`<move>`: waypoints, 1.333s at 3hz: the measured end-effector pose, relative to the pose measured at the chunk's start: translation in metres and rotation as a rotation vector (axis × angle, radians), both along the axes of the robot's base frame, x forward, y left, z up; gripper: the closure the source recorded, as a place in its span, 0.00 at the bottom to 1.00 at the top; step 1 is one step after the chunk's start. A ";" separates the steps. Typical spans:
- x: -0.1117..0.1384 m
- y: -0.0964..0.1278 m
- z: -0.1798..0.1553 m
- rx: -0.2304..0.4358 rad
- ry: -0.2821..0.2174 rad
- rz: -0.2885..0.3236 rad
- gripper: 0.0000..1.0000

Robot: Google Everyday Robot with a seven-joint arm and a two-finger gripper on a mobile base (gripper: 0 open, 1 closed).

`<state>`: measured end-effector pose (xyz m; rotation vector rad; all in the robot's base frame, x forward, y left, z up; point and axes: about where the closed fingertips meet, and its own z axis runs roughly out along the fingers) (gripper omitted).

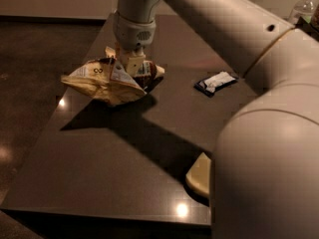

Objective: Move brown chip bag near sponge

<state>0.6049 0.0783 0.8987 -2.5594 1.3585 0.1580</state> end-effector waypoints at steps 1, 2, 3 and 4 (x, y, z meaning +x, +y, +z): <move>-0.012 -0.026 0.024 0.057 0.005 -0.030 1.00; -0.039 -0.072 0.046 0.140 0.005 -0.031 1.00; -0.063 -0.100 0.042 0.163 0.003 0.016 1.00; -0.088 -0.123 0.036 0.177 -0.015 0.058 1.00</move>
Offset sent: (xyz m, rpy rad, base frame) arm -0.0674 -0.1239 0.0586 0.1553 0.0627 -0.0434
